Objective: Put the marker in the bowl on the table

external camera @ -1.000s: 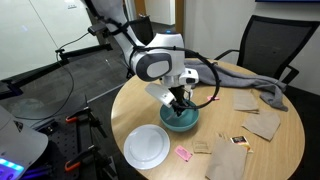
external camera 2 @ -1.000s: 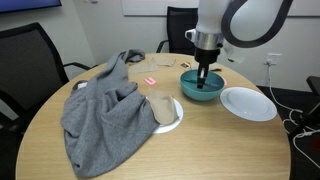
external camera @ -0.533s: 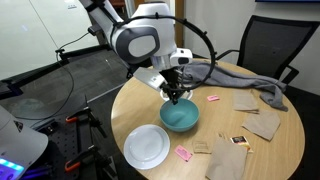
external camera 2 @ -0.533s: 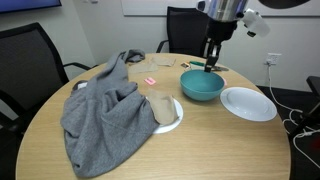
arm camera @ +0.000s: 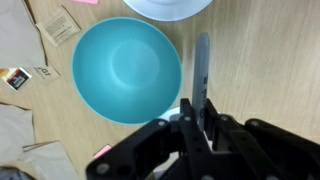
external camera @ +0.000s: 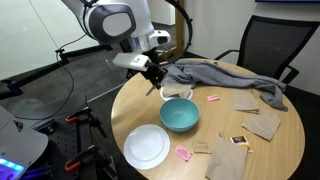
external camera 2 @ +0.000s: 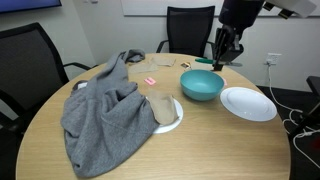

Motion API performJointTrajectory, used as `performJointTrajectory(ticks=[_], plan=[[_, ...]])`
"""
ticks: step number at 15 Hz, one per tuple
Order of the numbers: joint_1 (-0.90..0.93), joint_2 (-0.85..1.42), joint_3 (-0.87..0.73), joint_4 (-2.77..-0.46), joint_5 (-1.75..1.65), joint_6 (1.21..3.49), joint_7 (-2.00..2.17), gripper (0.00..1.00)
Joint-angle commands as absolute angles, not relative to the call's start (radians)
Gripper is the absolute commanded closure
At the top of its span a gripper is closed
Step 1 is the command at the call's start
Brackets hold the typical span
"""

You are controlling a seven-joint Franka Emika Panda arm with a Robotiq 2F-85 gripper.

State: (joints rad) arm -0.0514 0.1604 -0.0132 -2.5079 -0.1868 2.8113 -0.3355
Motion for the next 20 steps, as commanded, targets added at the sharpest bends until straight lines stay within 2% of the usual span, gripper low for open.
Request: performJointTrajectory(ticks=[1,6,20], plan=[[-0.059,0.103,0.068,-2.548,-0.09,2.75,-0.498,0.96],[-0.039,0.173,0.098,-2.532,-0.09,2.741,-0.56,0.96],[-0.139,0.526,0.151,-2.455,-0.197,3.058,-0.627,0.96]])
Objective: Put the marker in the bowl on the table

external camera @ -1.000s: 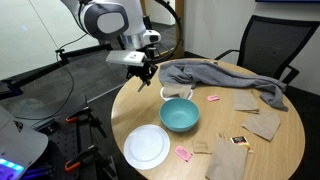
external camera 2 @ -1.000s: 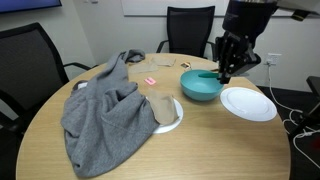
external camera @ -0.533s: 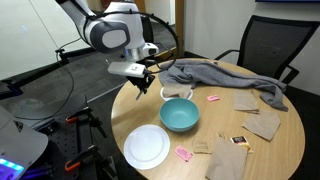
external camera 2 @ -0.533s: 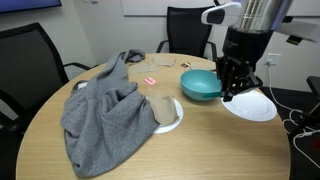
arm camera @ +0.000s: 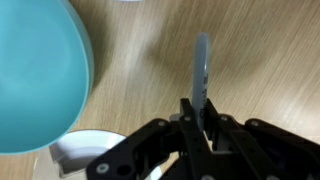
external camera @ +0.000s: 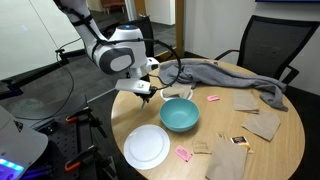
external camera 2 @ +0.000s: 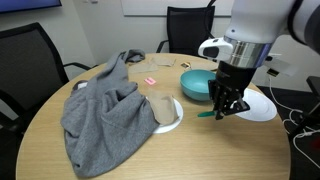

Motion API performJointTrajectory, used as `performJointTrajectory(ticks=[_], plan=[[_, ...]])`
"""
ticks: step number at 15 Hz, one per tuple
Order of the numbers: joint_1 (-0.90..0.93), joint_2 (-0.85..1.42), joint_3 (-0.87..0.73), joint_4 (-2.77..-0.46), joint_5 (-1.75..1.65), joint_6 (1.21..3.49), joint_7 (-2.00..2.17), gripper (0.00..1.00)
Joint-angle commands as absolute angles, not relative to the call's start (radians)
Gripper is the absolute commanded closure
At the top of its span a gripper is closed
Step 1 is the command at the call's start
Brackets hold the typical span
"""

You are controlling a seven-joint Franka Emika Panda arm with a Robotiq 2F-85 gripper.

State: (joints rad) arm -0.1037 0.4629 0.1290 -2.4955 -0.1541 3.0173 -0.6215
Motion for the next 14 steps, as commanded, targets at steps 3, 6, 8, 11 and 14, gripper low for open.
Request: performJointTrajectory(ticks=[3,6,8,11,14], plan=[[-0.134,0.572,0.139,-2.419,-0.235,3.066,-0.613,0.96],[-0.129,0.6,0.13,-2.391,-0.26,3.06,-0.608,0.6],[-0.133,0.611,0.137,-2.377,-0.265,3.054,-0.607,0.46],[-0.129,0.605,0.132,-2.374,-0.268,3.045,-0.6,0.24],[-0.135,0.559,0.135,-2.399,-0.263,3.033,-0.593,0.01]])
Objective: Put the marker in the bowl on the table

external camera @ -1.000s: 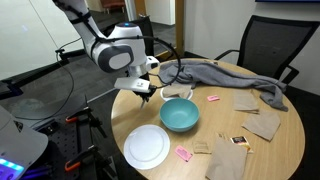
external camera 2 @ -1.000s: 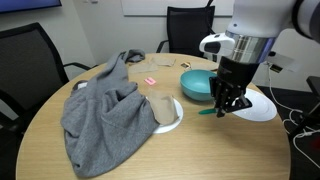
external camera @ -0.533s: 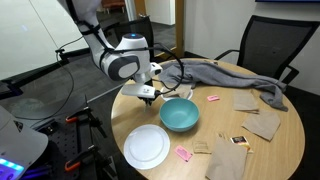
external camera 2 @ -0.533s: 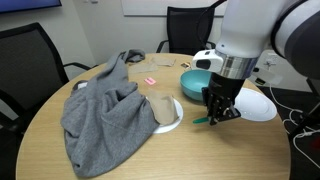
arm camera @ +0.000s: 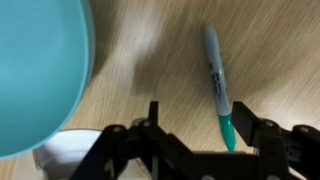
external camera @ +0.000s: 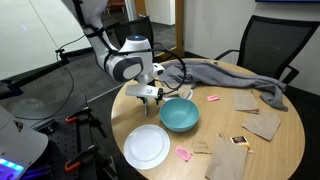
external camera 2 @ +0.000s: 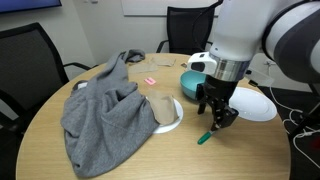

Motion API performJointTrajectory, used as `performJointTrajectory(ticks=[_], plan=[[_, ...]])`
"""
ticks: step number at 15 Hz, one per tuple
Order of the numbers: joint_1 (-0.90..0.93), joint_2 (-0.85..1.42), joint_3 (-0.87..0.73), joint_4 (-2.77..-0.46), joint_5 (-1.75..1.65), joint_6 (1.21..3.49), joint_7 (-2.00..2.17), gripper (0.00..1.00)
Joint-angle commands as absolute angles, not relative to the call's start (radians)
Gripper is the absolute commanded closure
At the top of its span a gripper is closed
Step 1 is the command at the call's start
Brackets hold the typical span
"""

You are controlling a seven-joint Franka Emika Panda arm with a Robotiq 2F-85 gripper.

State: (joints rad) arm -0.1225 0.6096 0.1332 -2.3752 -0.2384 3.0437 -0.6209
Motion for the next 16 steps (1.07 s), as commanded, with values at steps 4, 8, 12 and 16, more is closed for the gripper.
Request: performJointTrajectory(ticks=[4,8,12,16], plan=[[-0.215,0.479,0.211,-2.438,-0.238,2.996,-0.619,0.0],[-0.332,0.377,0.334,-2.489,-0.189,2.944,-0.661,0.0],[-0.446,0.257,0.468,-2.549,-0.035,2.874,-0.755,0.0],[-0.454,0.133,0.499,-2.588,0.209,2.826,-0.915,0.0]])
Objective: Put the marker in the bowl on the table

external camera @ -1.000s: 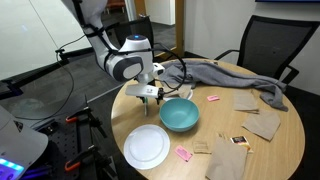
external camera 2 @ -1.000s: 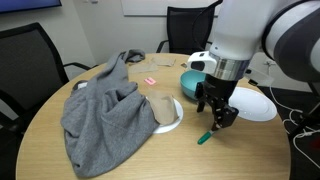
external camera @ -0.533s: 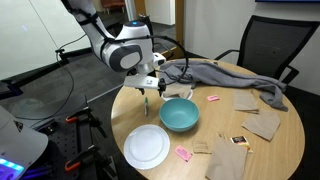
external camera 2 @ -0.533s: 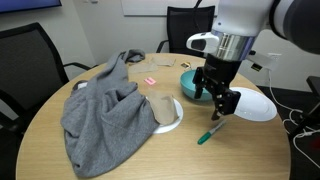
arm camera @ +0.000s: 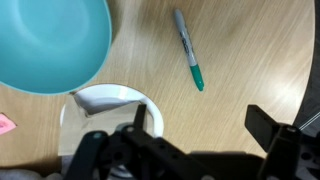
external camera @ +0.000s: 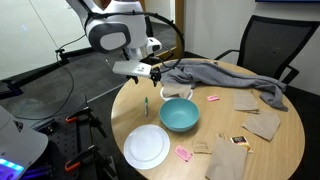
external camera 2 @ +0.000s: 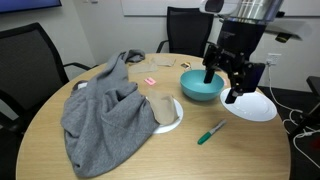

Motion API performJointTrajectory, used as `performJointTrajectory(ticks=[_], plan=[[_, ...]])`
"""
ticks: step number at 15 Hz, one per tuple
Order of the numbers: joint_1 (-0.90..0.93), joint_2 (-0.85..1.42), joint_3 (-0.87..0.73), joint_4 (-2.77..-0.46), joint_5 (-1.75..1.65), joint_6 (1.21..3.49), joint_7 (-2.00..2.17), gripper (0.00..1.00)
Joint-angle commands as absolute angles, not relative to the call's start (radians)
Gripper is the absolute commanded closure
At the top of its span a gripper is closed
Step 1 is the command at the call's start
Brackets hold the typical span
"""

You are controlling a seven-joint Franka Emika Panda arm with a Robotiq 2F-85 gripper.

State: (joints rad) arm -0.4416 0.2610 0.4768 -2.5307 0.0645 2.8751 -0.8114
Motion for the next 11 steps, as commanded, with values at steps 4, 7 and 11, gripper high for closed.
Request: performJointTrajectory(ticks=[4,7,11], plan=[[-0.343,0.036,0.373,-2.594,0.393,2.751,-1.047,0.0],[-0.233,0.072,0.252,-2.564,0.382,2.753,-1.034,0.0],[-0.215,0.053,0.23,-2.576,0.379,2.746,-1.031,0.0]])
